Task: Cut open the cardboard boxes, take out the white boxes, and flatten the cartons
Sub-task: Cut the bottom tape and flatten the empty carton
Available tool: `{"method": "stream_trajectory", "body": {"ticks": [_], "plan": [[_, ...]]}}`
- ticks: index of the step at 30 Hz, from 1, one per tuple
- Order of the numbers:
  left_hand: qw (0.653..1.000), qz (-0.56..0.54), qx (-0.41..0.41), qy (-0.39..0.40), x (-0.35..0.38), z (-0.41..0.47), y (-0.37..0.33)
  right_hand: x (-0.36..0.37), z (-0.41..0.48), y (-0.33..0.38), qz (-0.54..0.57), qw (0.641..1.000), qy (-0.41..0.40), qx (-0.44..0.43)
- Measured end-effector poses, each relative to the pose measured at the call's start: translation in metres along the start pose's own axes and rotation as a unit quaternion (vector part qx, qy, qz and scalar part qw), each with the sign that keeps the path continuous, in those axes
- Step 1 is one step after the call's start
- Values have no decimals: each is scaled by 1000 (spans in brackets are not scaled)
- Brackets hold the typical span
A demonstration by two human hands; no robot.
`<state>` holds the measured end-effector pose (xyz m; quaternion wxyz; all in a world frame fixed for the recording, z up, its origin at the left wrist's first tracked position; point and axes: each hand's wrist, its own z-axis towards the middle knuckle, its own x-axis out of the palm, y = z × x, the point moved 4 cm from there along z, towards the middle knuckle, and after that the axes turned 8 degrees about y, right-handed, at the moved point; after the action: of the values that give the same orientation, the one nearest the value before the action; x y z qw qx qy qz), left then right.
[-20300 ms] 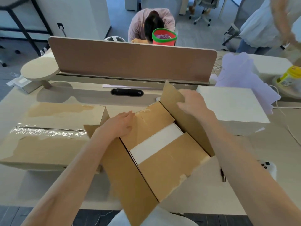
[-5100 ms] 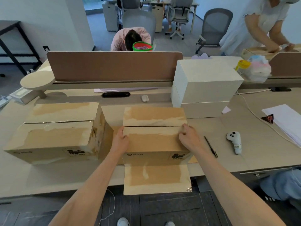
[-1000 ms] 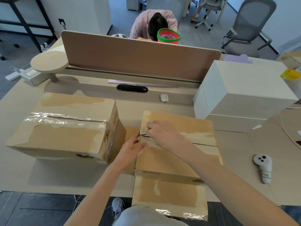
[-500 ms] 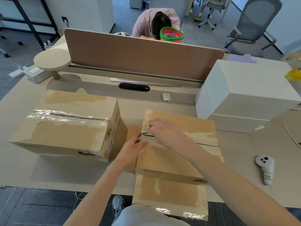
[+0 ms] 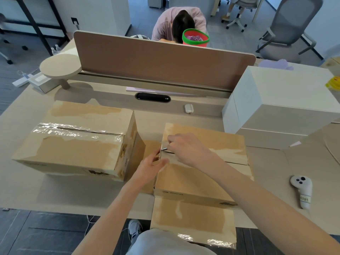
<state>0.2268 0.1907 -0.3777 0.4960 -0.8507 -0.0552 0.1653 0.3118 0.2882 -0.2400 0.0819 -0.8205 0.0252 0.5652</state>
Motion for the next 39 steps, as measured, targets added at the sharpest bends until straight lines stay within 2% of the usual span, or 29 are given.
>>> {"method": "stream_trajectory", "body": {"ticks": [10,15,18,20,23,31,36,39], "plan": [[1000,3,3,-1,-3,-3,-2,-7,-7,-6,-3,999,40,-1],[997,54,54,-30,-4,-7,-15,-1,-18,-18,-5,998,62,25],[967,197,147,-60,-1,-5,-31,2,-25,-23,-9,997,64,31],[945,257,198,-43,7,-3,-39,4,-29,-24,-20,997,61,32],[911,342,232,-14,18,-4,-46,5,-33,-26,-28,997,62,42],[873,442,206,-32,22,-7,-51,13,-56,-47,-37,991,98,83],[821,495,280,-55,54,-13,-70,19,-66,-59,-25,991,95,92],[839,459,292,-14,79,-11,-72,22,-67,-59,-34,992,86,86]]}}
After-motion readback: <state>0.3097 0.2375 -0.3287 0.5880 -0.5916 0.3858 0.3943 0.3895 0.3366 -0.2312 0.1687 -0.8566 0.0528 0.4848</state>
